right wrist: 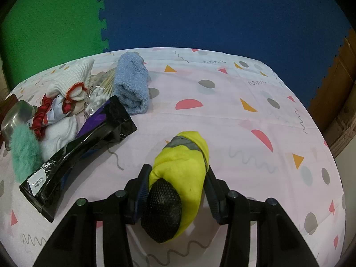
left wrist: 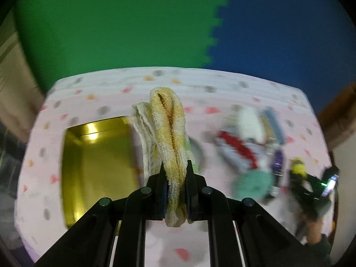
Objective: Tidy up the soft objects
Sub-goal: 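Carry the dotted towel into the tin tray and open the left gripper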
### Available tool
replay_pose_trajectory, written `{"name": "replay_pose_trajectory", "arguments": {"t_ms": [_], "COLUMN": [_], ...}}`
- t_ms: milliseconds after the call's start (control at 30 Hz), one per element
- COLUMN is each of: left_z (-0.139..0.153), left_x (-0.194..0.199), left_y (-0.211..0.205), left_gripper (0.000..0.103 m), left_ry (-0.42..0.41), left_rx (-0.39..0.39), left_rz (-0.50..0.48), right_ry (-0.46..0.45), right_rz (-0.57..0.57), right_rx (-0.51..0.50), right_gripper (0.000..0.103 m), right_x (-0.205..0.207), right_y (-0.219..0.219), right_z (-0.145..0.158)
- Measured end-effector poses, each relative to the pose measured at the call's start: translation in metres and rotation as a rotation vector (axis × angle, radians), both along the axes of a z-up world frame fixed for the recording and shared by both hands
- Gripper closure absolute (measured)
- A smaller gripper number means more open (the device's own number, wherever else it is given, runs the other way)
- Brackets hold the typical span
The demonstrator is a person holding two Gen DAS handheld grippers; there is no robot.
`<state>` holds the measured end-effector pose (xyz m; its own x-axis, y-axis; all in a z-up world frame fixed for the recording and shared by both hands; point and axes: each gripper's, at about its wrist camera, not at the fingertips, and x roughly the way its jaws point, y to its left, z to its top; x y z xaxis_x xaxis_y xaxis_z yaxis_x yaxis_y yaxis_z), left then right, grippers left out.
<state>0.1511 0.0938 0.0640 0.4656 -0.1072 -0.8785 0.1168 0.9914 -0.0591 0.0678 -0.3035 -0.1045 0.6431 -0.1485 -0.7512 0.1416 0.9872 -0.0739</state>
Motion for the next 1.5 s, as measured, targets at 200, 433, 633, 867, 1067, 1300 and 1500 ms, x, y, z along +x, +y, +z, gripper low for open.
{"name": "replay_pose_trajectory", "arguments": {"t_ms": [200,433,633,867,1067,1300,1500], "left_z": [-0.034,-0.081,-0.111,-0.119,-0.118,-0.109,-0.092], "left_x": [0.021,0.035,0.038,0.037,0.036,0.028,0.014], "left_y": [0.072,0.122,0.137,0.140,0.141,0.139,0.130], "left_gripper": [0.092,0.092,0.092,0.089,0.085,0.072,0.070], "left_ry": [0.017,0.095,0.148,0.152,0.144,0.099,0.044], "left_rx": [0.137,0.178,0.194,0.189,0.187,0.218,0.233], "left_rz": [0.148,0.224,0.236,0.248,0.251,0.249,0.250], "right_ry": [0.000,-0.001,-0.001,-0.001,-0.001,0.000,0.000], "right_rz": [0.000,0.000,0.001,0.000,0.001,0.001,0.001], "right_rx": [0.001,0.014,0.014,0.014,0.012,0.012,0.010], "right_gripper": [0.055,0.055,0.055,0.055,0.055,0.055,0.055], "right_x": [0.000,0.000,0.000,0.000,0.000,0.000,0.000], "right_y": [0.000,-0.001,-0.002,-0.002,-0.002,-0.002,-0.003], "right_z": [0.000,0.000,0.000,0.000,-0.001,-0.001,-0.001]}}
